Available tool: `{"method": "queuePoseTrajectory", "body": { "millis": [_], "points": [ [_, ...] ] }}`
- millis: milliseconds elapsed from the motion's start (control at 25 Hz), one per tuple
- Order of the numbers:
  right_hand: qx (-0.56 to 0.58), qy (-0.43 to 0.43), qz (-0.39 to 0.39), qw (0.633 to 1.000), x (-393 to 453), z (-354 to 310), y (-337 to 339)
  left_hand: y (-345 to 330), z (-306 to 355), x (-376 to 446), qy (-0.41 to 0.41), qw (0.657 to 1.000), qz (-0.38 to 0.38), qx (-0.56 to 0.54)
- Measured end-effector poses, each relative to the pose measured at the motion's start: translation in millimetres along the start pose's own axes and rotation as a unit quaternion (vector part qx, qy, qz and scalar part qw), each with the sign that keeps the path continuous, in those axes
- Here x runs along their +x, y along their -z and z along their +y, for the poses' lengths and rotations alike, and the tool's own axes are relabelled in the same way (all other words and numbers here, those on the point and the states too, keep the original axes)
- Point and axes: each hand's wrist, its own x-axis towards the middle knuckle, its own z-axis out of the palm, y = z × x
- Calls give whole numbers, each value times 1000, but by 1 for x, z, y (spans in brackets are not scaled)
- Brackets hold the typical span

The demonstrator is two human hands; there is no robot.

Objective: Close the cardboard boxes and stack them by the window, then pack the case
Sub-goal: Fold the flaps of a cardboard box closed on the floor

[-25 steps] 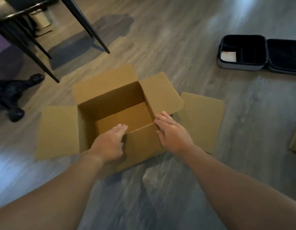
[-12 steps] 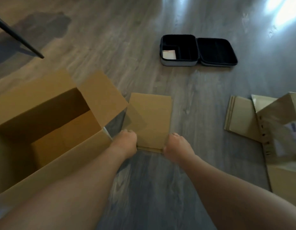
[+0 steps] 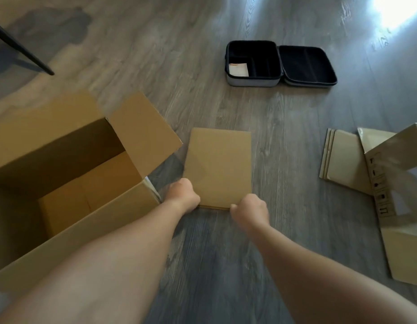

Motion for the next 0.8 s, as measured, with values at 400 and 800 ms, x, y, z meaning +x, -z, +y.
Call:
{"method": "queuePoseTrajectory", "body": {
  "millis": [400,800],
  "points": [
    [8,17,126,992,0,27,50,4,38,-25,-89,982,164,-7],
    [27,148,251,956,-22,-21,137,69,65,-61,-115,944,278,-137]
  ]
}}
